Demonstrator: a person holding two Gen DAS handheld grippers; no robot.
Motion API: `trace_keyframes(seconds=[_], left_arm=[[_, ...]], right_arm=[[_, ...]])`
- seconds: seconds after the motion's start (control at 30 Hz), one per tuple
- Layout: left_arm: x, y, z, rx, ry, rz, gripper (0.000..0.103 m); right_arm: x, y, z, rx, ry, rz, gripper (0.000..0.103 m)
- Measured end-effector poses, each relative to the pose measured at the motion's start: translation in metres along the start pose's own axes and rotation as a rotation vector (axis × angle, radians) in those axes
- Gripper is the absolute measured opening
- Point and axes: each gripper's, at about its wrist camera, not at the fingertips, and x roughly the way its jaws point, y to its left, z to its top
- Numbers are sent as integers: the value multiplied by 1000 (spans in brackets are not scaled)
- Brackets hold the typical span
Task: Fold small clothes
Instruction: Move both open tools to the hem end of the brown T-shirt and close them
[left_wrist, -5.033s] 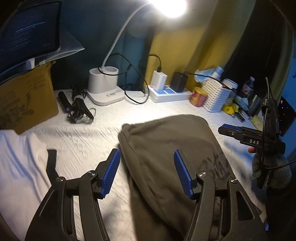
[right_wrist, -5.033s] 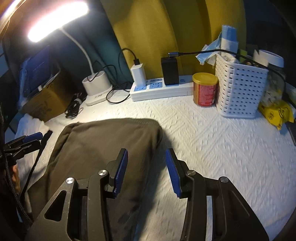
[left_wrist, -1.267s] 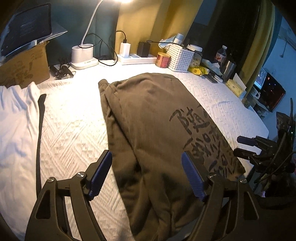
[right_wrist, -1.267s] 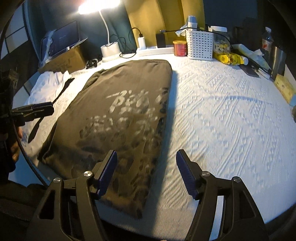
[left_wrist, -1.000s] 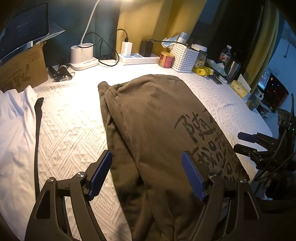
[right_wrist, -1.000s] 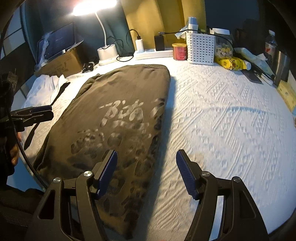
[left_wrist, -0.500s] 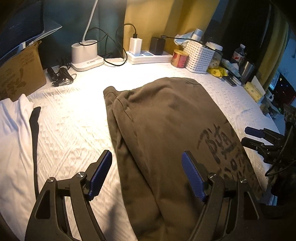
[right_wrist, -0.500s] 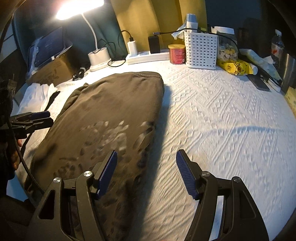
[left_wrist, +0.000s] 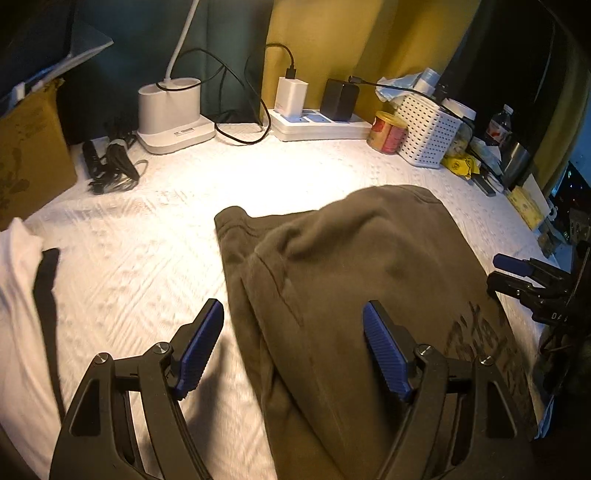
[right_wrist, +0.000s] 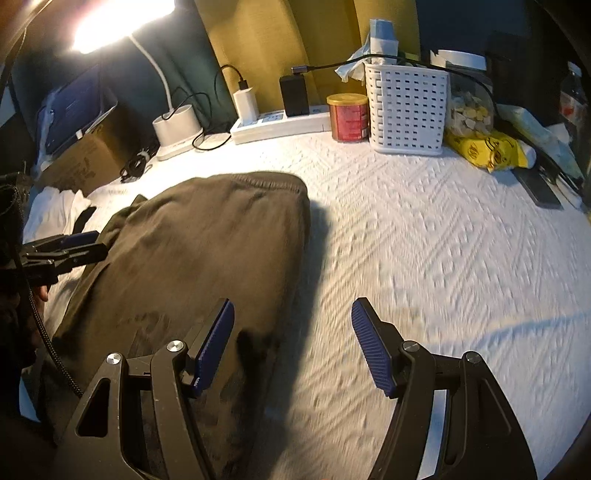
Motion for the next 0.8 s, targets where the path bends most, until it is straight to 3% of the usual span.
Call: trace_keyframes(seconds=[0.3, 0.43, 0.6, 0.8], left_arm=[[24, 9, 13, -1, 3, -32, 77], [31, 6, 18, 26, 4, -38, 87], [34, 9, 22, -38, -5, -134, 90], [40, -10, 19, 54, -6, -80, 88]], right_arm=[[27, -5, 29, 0, -14, 19, 69], [38, -4, 38, 5, -11, 31, 69], [53, -1, 44, 6, 4, 65, 70], [63, 11, 47, -24, 20, 131, 72]])
